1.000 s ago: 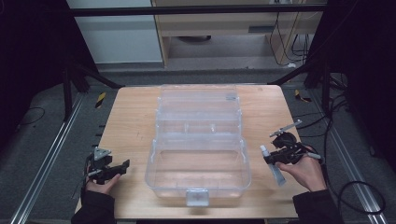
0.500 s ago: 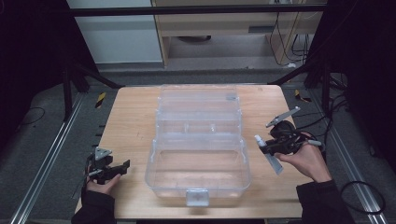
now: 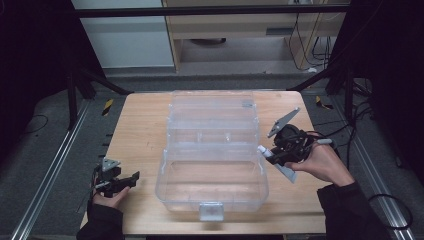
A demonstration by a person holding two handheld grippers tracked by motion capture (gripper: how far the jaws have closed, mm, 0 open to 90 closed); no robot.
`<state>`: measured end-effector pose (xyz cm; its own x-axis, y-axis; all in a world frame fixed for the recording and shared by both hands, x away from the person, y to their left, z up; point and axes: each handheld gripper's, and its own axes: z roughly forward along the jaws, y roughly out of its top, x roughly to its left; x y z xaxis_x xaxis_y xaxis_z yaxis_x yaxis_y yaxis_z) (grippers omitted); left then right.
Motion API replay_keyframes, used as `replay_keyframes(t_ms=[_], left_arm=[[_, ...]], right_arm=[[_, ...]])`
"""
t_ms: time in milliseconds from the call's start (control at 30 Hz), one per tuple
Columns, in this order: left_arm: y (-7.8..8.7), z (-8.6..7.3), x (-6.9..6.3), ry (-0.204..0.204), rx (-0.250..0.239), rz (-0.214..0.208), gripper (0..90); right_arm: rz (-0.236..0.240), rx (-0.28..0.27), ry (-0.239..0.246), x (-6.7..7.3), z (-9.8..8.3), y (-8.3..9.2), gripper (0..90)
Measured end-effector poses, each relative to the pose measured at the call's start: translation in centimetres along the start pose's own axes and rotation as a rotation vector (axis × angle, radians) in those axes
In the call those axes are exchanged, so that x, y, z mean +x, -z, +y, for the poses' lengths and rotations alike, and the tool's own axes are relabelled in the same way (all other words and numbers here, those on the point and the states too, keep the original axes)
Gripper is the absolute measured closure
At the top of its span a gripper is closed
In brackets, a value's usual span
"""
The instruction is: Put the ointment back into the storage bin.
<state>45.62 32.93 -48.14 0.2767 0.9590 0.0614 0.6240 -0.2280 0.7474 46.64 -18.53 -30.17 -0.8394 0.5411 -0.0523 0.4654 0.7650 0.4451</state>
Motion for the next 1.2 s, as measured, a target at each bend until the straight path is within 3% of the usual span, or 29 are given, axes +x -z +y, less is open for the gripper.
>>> replay_keyframes(t_ms=[33,267,367,467,833,1200], left_arm=[[0.0,0.0,0.0,0.001,0.0,0.0,25.1],[-0.1,0.0,0.0,0.001,0.002,-0.002,25.1],[0.0,0.0,0.1,0.0,0.003,-0.001,25.1],[0.0,0.0,0.0,0.002,0.002,0.0,25.1],[-0.1,0.0,0.0,0.002,0.003,-0.003,25.1],[-0.1,0.0,0.1,-0.001,0.002,-0.001,25.1]], right_arm=[[0.012,0.008,0.034,0.5,0.6,-0.1,70.0],[0.045,0.054,0.133,1.7,2.7,-0.9,70.0],[0.049,0.067,0.151,2.1,3.3,-1.2,70.0],[0.065,0.078,0.221,2.9,4.3,-1.9,70.0],[0.092,0.093,0.3,4.5,6.2,-3.8,70.1],[0.104,0.124,0.392,5.9,7.3,-7.0,70.1]])
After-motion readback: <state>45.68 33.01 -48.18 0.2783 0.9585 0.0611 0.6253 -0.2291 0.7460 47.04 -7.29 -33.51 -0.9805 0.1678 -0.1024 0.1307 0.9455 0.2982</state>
